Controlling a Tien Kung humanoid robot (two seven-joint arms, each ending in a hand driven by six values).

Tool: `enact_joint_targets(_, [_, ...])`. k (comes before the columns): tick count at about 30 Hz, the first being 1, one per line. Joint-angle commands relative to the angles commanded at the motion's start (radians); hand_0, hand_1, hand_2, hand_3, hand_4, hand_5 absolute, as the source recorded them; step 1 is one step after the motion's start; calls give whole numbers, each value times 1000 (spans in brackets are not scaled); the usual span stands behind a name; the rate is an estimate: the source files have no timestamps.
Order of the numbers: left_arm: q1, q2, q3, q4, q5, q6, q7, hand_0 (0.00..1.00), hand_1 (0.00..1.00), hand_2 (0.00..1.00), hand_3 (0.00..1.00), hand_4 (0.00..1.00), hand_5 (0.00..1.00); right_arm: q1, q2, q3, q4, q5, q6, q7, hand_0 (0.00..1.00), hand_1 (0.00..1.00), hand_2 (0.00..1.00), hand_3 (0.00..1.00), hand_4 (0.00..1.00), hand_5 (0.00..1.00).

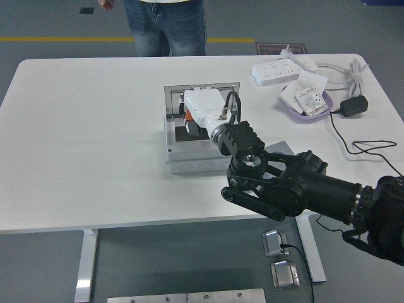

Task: Fetch the battery,place it into the box,close the lid of the box

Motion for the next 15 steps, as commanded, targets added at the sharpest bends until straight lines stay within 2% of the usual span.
enact_joint_targets(2, [0,-1,0,0,0,0,1,631,706,633,604,611,494,1,1,-1,-9,10,-9,10,137,198,208,265,2,2])
enact_joint_targets(7, [-2,0,-1,0,2,-1,1,631,706,633,604,611,494,2,3,6,-16,22,-23,23,137,198,208,265,2,2])
enact_joint_targets(8, [-3,0,0,0,2,-1,0,631,707,633,604,610,494,2,4,7,-16,20,-26,24,168,216,247,255,2,2])
enact_joint_targets(13, [-6,0,2,0,0,-1,0,631,707,633,604,610,494,3,7,11,-14,8,-58,26,168,216,247,255,2,2])
enact_joint_targets(14, [-7,0,2,0,1,-1,0,632,707,633,603,609,493,3,8,12,-13,4,-65,26,239,302,383,562,197,45])
enact_joint_targets(15, [-7,0,1,0,2,-1,0,632,707,633,603,609,493,3,9,12,-13,1,-70,25,239,302,383,562,197,45])
